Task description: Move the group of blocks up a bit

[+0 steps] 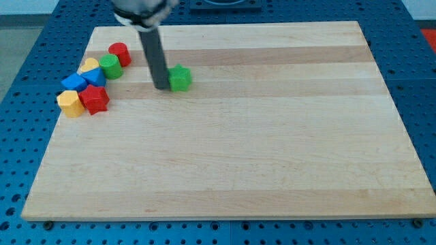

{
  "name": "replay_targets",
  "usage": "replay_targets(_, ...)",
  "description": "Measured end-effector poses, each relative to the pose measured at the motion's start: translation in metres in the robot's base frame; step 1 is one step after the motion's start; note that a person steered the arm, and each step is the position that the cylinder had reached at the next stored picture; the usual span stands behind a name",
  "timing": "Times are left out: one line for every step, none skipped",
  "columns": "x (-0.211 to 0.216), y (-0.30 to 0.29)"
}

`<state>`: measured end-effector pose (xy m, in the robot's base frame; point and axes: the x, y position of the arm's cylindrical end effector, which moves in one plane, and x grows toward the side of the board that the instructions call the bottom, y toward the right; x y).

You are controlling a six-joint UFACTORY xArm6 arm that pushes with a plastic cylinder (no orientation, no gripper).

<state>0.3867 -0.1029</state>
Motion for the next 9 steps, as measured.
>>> replay_targets(0.064,0.020)
replay_targets(0.139,-0.032)
replay_targets(0.145,-0.135)
replay_targets(0.098,-0.188)
replay_targets(0.080,-0.190)
replay_targets(0.080,-0.183)
replay_targets(0.064,-0.169)
replay_targets(0.063,-0.145)
replay_targets(0.060,-0.126)
